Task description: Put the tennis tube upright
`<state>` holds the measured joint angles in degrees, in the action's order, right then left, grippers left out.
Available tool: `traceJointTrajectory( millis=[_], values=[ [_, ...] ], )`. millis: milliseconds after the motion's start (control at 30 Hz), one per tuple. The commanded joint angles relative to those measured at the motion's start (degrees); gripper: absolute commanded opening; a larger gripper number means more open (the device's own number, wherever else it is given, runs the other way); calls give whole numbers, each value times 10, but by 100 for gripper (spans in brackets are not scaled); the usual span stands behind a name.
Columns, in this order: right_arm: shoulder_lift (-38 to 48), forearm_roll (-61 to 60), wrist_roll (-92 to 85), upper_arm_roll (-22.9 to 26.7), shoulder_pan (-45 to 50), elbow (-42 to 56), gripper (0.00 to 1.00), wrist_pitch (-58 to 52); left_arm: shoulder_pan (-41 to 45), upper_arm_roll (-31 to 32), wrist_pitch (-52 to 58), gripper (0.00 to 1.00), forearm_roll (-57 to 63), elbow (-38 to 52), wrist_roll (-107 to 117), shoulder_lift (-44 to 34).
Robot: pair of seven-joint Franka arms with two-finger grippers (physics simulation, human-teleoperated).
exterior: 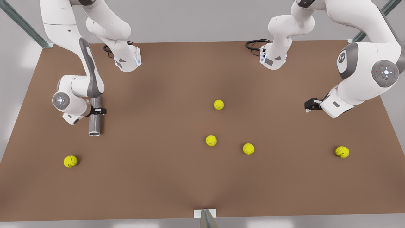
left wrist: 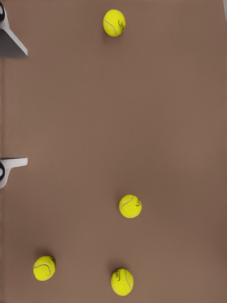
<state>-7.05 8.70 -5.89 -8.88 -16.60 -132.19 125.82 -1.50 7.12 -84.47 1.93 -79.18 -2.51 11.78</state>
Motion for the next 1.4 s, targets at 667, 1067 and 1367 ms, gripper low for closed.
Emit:
traceJointTrajectory(
  millis=[667, 1067, 1367],
  values=[
    [-102, 14, -45, 1, -59, 34, 100, 36, 0, 0, -2, 100, 0, -2, 0, 9],
    [-147, 30, -69, 1, -66, 34, 100, 76, 0, 0, -1, 100, 0, -6, 0, 9],
    [-161, 31, -71, 1, -65, 39, 70, 76, 0, 0, 4, 100, 0, -7, 0, 10]
  ],
)
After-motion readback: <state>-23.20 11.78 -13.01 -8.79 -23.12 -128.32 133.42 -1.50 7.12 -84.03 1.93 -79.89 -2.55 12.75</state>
